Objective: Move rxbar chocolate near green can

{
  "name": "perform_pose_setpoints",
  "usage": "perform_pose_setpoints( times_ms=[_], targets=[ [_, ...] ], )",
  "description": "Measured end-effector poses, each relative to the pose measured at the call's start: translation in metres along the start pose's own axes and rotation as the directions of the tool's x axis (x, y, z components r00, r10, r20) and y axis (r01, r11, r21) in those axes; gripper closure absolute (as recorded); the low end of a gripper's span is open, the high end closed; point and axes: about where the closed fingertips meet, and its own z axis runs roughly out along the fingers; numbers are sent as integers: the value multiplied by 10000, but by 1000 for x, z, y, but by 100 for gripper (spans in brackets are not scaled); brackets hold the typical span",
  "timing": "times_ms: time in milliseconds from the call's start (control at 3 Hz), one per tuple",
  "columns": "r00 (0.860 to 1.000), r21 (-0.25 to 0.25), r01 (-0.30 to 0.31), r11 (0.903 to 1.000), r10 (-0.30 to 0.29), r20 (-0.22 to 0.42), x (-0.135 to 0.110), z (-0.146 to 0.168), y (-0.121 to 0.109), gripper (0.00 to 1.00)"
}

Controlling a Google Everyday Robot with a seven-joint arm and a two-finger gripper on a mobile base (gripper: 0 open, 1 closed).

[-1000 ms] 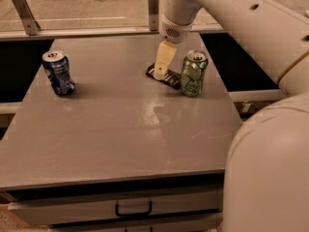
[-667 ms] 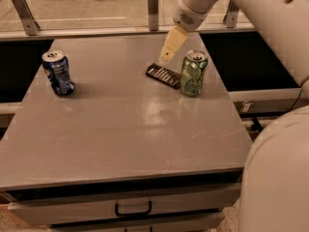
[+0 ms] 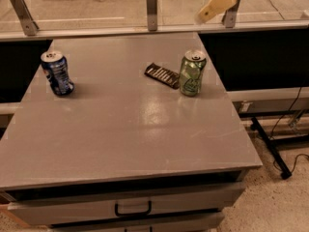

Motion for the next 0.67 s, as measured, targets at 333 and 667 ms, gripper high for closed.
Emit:
perform_pose_setpoints(
  times_ms=[333,667],
  targets=[
    [9892,1806,-252,9832,-16,1466,-17,-73,-43,0],
    [9831,2390,-405,9702,-41,1829,-20,-82,-59,0]
  ],
)
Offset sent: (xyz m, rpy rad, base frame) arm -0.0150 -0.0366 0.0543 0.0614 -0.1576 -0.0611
